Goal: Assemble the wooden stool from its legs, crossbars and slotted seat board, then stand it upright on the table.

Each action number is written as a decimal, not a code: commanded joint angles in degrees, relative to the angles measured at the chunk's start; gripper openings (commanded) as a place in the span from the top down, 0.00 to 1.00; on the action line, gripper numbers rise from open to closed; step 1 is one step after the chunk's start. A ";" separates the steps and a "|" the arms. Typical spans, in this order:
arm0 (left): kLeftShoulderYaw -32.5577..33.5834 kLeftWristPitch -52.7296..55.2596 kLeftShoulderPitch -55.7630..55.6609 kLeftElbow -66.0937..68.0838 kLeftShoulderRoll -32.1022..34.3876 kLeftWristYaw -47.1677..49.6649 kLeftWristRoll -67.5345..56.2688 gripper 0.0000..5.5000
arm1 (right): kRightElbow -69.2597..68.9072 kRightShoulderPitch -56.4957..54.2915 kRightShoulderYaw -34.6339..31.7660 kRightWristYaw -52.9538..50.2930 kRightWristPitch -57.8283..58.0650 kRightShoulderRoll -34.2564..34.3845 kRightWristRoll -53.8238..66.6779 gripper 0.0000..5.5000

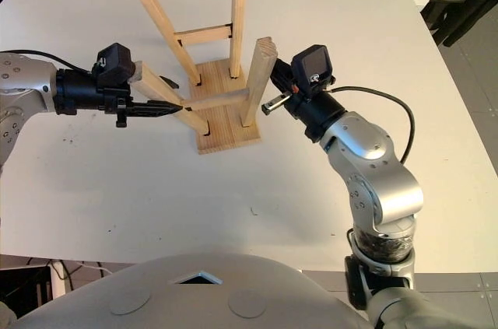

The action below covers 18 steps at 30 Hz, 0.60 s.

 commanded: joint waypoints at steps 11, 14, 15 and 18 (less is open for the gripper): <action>2.24 -6.46 2.13 5.78 -4.48 -6.23 -0.47 0.63 | 17.77 -7.64 -8.01 9.19 -12.36 -8.48 0.80 1.00; 4.45 -4.15 2.09 3.99 -6.34 -4.94 -3.56 0.53 | 19.68 -7.48 -7.04 9.53 -14.24 -8.56 -0.11 1.00; 5.38 -3.39 2.40 3.23 -6.73 -4.40 -4.57 0.49 | 20.10 -7.51 -6.94 9.55 -14.64 -8.56 -0.17 1.00; 8.69 -2.33 3.97 1.19 -7.08 -2.30 -6.24 0.40 | 20.81 -7.67 -6.90 9.71 -15.39 -8.59 -0.05 1.00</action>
